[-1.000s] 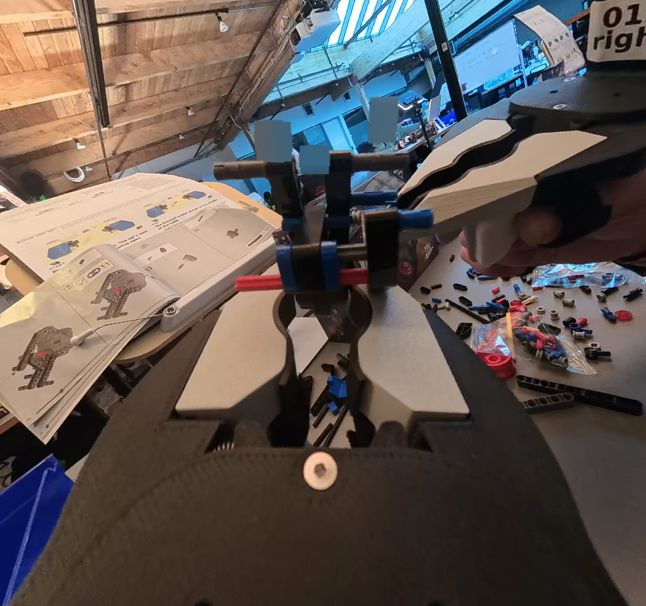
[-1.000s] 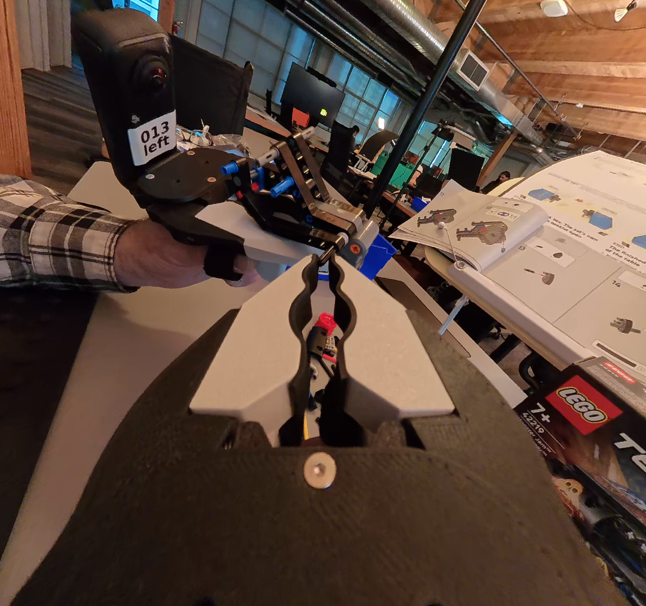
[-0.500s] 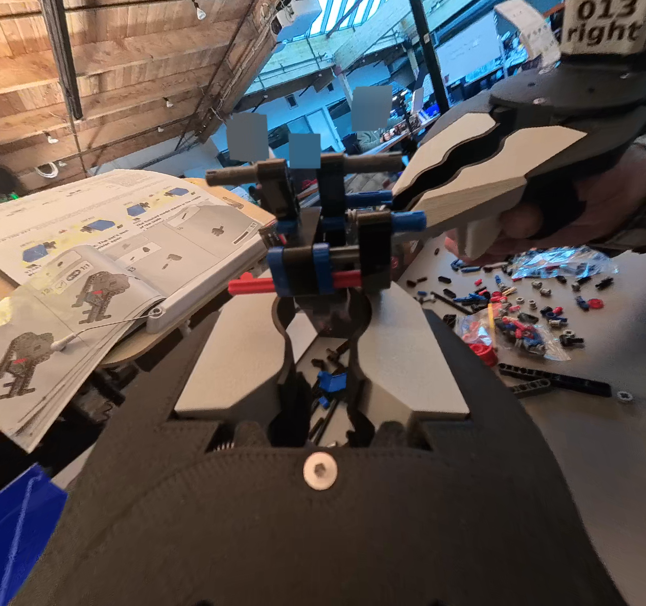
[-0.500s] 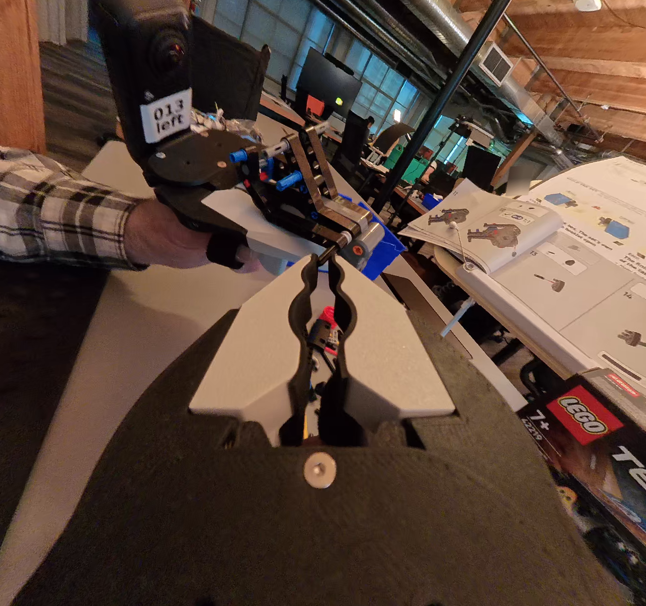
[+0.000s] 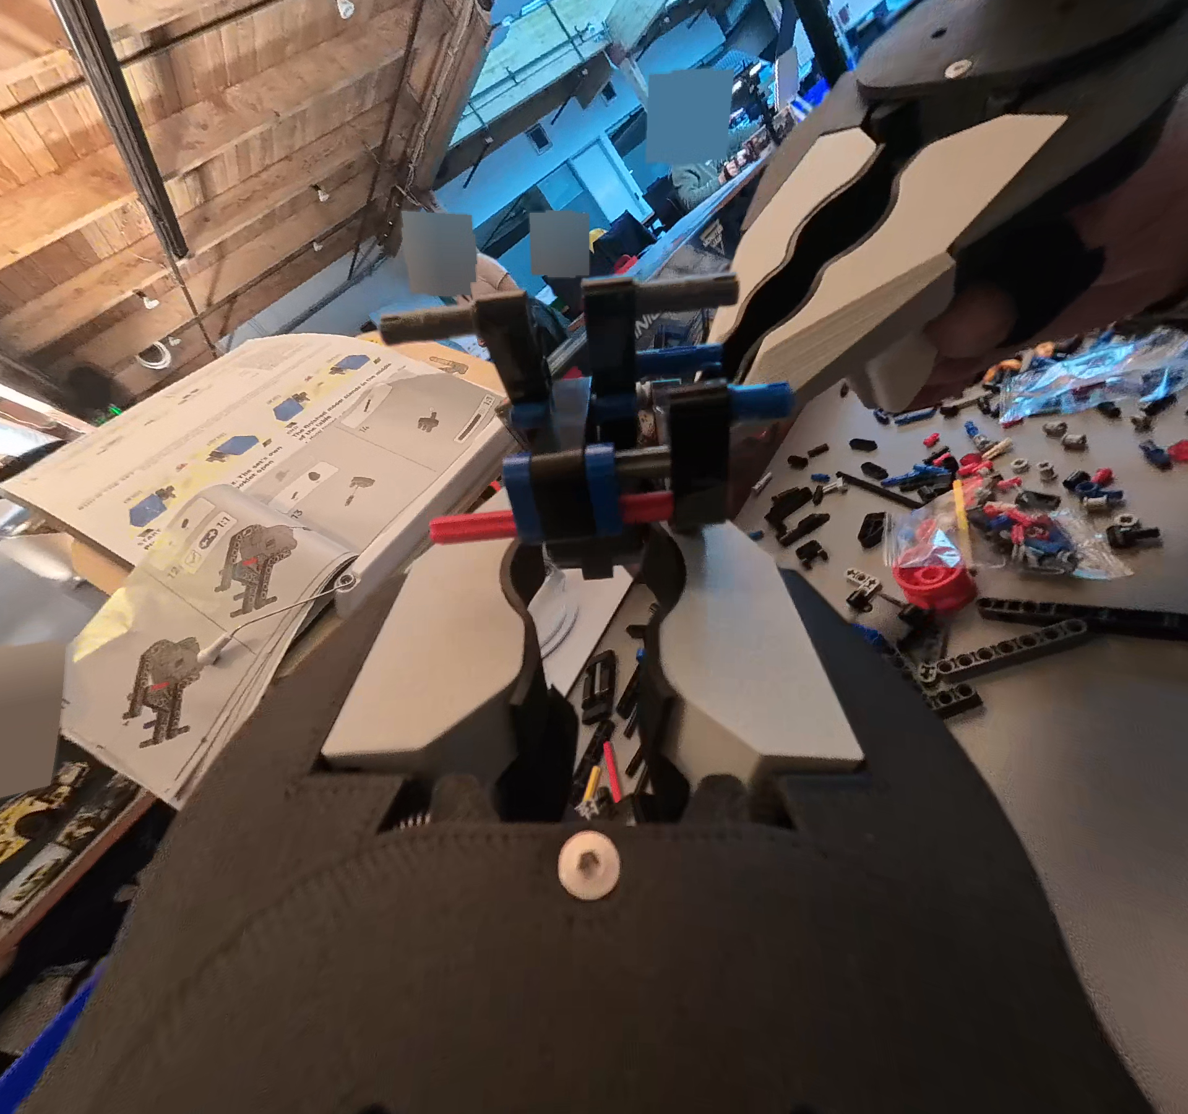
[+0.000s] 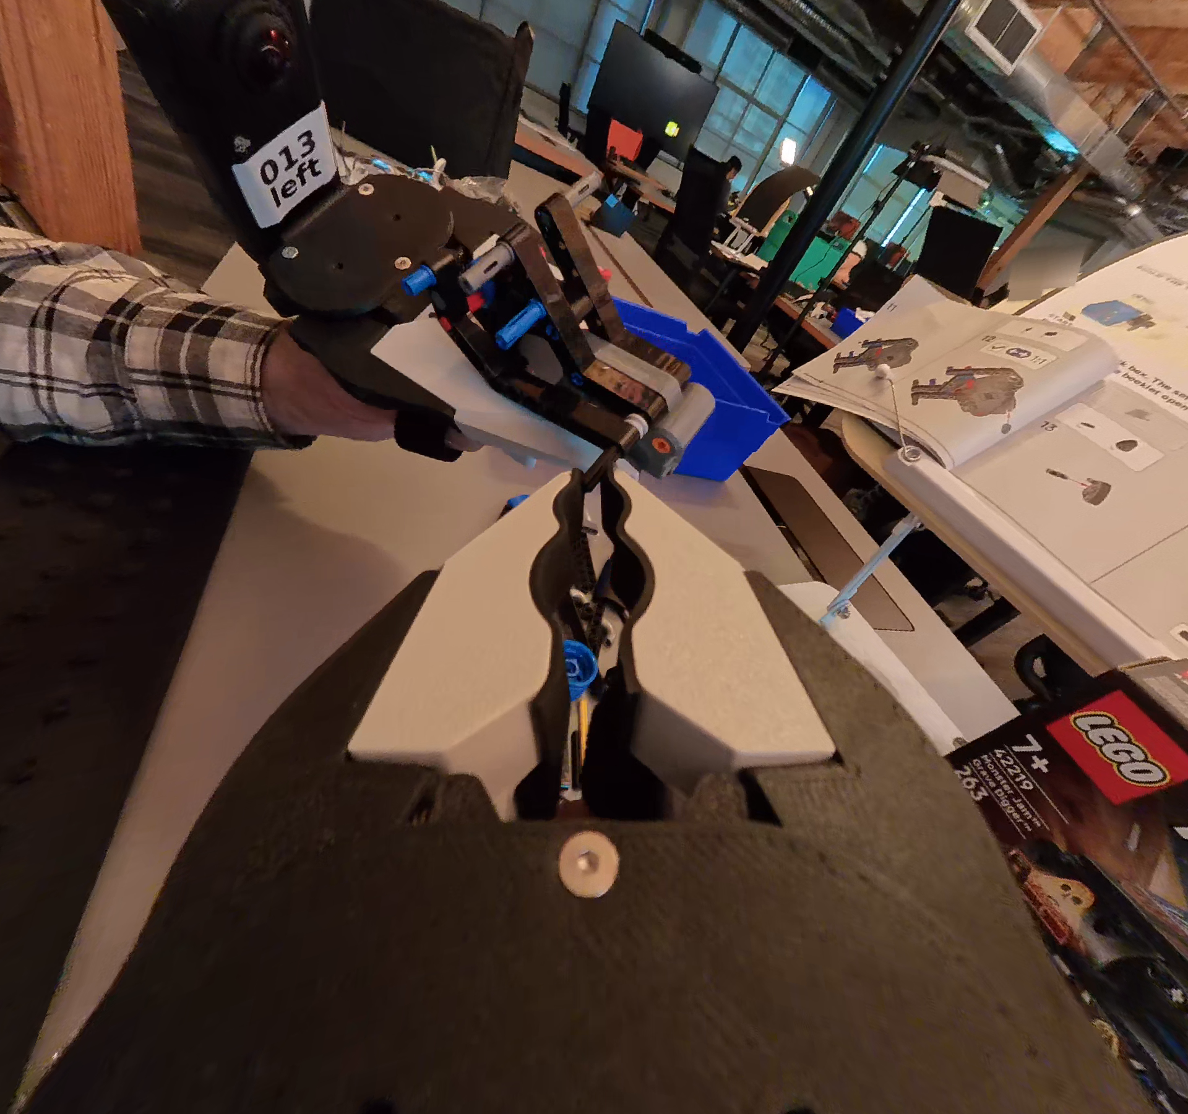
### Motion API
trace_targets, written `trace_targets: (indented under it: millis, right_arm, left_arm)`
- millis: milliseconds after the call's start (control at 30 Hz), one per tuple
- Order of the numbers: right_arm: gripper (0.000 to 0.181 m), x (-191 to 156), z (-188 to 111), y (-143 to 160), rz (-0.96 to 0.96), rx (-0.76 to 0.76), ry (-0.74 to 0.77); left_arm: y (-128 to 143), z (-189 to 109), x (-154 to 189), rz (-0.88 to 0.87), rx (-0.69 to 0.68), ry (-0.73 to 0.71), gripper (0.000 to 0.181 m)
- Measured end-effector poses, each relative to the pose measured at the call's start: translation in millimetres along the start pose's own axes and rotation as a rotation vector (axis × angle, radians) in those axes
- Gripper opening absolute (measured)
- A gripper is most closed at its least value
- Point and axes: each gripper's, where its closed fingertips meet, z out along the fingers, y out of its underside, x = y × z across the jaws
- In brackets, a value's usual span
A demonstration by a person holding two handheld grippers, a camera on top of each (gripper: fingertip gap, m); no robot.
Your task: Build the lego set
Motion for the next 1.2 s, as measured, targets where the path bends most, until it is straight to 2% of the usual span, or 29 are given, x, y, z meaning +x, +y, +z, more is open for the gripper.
trace_targets:
  millis: [333,500,667,933,1200]
  right_arm:
    - [0.002,-9,-5,0,-0.072,-0.021,-0.065]
    - [0.002,-10,-6,8,-0.124,-0.083,-0.065]
    - [0.004,6,0,12,-0.045,-0.103,0.03]
    - [0.004,19,9,11,0.101,-0.085,0.149]
    - [0.002,19,3,3,-0.014,-0.084,0.183]
  left_arm:
    - [-2,-3,8,-0.011,0.017,0.061,0.025]
    - [1,-3,11,0.025,-0.007,0.075,0.024]
    - [5,2,-4,0.035,-0.05,-0.058,0.024]
    - [7,3,-13,0.03,-0.073,-0.146,0.024]
    - [8,3,-13,0.011,-0.083,-0.129,0.025]
